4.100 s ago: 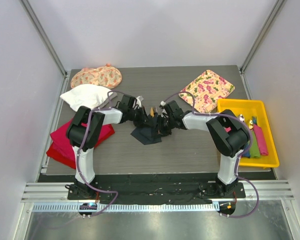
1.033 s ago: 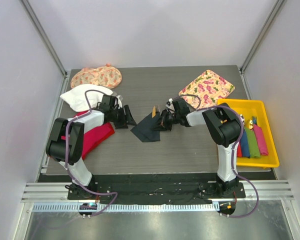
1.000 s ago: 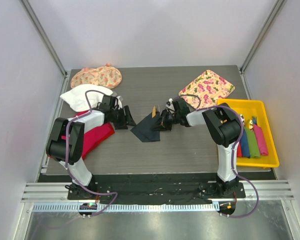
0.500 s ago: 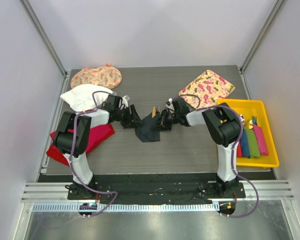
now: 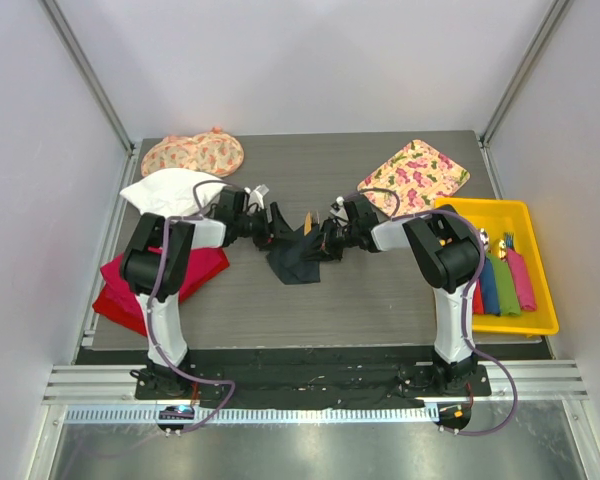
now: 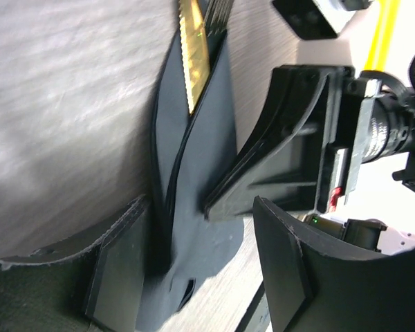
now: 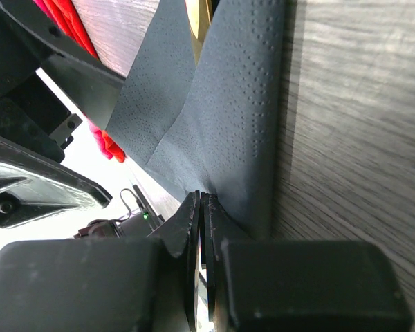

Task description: Place the utensils on the paper napkin and roll it up

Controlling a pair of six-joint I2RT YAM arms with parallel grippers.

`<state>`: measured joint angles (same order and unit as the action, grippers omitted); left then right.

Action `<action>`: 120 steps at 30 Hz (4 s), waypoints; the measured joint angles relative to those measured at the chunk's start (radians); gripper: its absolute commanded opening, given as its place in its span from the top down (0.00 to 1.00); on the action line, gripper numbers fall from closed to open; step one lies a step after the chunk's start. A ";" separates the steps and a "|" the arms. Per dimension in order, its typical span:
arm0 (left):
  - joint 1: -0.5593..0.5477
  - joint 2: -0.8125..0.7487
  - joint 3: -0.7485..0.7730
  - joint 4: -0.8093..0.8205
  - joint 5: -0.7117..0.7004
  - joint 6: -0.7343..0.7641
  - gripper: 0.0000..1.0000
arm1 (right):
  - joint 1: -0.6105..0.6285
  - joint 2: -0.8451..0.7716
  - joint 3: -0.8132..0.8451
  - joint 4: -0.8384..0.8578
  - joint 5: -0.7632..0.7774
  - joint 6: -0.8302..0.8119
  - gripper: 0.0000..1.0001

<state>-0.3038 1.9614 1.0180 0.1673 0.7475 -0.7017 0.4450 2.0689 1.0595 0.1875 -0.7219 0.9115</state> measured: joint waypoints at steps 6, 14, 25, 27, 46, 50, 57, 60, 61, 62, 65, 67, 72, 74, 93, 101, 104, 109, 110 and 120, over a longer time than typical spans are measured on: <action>-0.002 0.043 0.030 0.044 0.049 0.008 0.38 | 0.000 0.002 0.002 -0.001 -0.001 0.000 0.93; 0.034 0.014 0.007 -0.022 0.076 0.065 0.39 | 0.000 0.002 0.003 -0.001 -0.002 0.000 0.93; 0.091 -0.079 -0.089 -0.142 0.066 0.086 0.59 | 0.000 0.002 0.003 -0.001 -0.001 0.000 0.93; 0.091 -0.082 -0.099 -0.156 0.057 0.082 0.66 | 0.000 0.002 0.003 -0.001 -0.001 0.000 0.93; 0.009 -0.114 -0.100 -0.093 0.050 -0.062 0.92 | 0.000 0.002 0.003 -0.002 0.000 0.000 0.94; -0.031 -0.114 -0.100 -0.055 0.049 -0.098 0.92 | 0.000 0.002 0.003 -0.002 0.000 0.000 0.94; -0.066 -0.084 -0.100 -0.007 0.021 -0.133 0.92 | 0.000 0.002 0.003 -0.002 0.000 0.000 0.94; -0.066 -0.051 -0.090 -0.022 -0.019 -0.129 0.92 | 0.000 0.002 0.003 -0.003 0.000 0.000 0.94; -0.066 -0.040 -0.084 -0.027 -0.031 -0.127 0.92 | 0.000 0.002 0.003 -0.003 0.000 0.000 0.94; -0.066 -0.032 -0.080 -0.034 -0.045 -0.124 0.92 | 0.000 0.002 0.003 -0.003 0.000 0.000 0.94; -0.066 -0.023 -0.065 -0.064 -0.061 -0.109 0.93 | 0.000 0.002 0.005 -0.005 0.000 0.000 0.93; -0.068 -0.023 -0.049 -0.092 -0.074 -0.093 0.95 | 0.000 0.002 0.006 -0.006 0.000 0.000 0.93; -0.071 -0.023 -0.017 -0.153 -0.102 -0.060 0.99 | 0.000 0.002 0.014 -0.013 0.004 0.000 0.88; -0.072 -0.023 -0.007 -0.171 -0.109 -0.048 0.99 | 0.000 0.001 0.020 -0.023 0.005 0.000 0.85; -0.073 -0.023 0.019 -0.221 -0.134 -0.019 1.00 | -0.015 -0.081 -0.001 -0.113 0.013 -0.023 0.88; -0.074 -0.023 0.020 -0.221 -0.134 -0.018 1.00 | -0.015 -0.063 -0.024 -0.106 0.005 -0.021 0.93; -0.079 -0.027 0.020 -0.220 -0.134 -0.019 0.99 | -0.015 -0.060 -0.024 -0.103 0.000 -0.019 0.96; -0.092 -0.043 0.005 -0.205 -0.137 -0.040 0.99 | -0.015 -0.059 -0.024 -0.102 0.000 -0.018 0.99; -0.094 -0.046 0.002 -0.199 -0.137 -0.051 0.99 | -0.015 -0.059 -0.024 -0.102 0.000 -0.018 0.99; -0.107 -0.091 -0.028 -0.107 -0.106 -0.154 0.99 | -0.015 -0.059 -0.023 -0.105 0.002 -0.019 0.99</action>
<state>-0.4110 1.8702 0.9901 0.0605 0.6411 -0.8562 0.4297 2.0102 1.0363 0.0830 -0.7204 0.8928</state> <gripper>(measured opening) 0.028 0.042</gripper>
